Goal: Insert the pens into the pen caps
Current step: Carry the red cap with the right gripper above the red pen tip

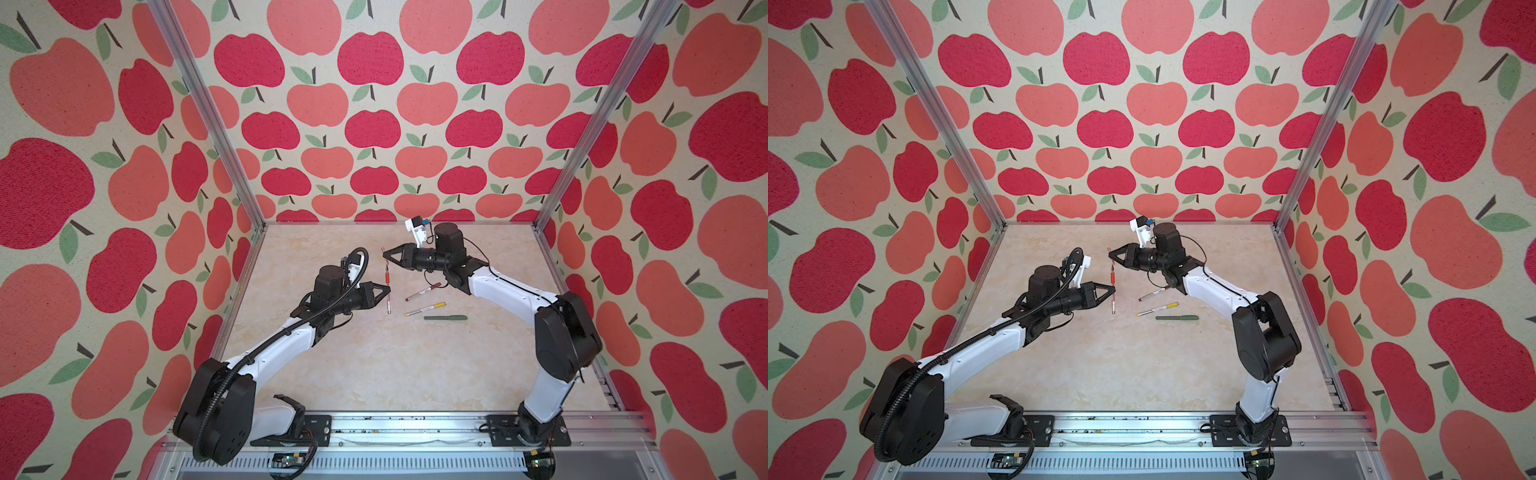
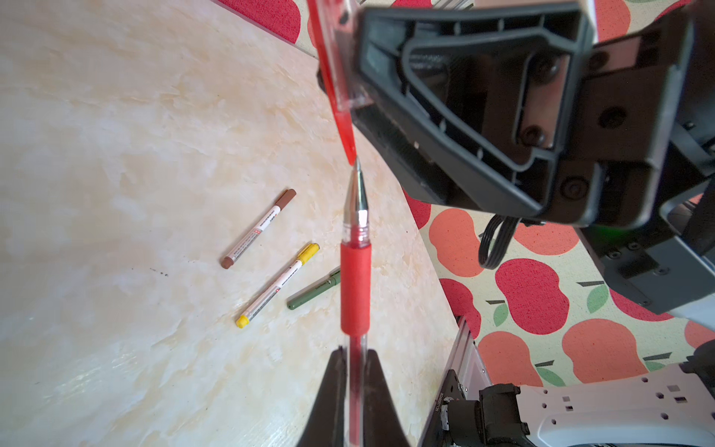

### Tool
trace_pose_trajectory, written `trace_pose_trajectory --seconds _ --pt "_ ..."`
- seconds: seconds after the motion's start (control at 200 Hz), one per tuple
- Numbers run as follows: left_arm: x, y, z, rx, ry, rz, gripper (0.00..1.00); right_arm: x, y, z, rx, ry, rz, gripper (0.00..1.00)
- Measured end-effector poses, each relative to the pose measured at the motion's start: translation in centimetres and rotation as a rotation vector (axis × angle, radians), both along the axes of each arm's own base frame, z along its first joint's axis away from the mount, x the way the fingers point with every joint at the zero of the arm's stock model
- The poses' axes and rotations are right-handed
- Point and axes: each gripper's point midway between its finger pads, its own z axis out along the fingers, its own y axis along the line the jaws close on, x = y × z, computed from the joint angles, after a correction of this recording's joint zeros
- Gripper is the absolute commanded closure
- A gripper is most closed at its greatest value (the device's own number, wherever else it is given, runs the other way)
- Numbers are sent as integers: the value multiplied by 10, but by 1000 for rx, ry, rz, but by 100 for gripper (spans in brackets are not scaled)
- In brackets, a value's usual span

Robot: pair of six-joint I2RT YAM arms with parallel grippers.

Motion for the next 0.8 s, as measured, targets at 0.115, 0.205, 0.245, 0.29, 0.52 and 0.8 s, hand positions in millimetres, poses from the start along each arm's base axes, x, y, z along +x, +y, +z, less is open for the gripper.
trace_pose_trajectory --seconds 0.115,0.205,0.245,0.29,0.52,0.8 --pt "0 0 0 0 0 0 100 -5 1 -6 -9 8 10 81" --pt "0 0 0 0 0 0 100 -6 0 -11 -18 9 11 81" --pt "0 0 0 1 1 0 100 -6 0 -12 -21 7 10 81" --pt "0 0 0 2 1 2 100 -6 0 -11 -22 4 11 81" --pt "1 0 -1 3 0 5 100 -5 -1 -11 -23 -1 8 82" --pt "0 0 -1 4 -1 6 100 -6 -1 -11 -23 -1 8 82"
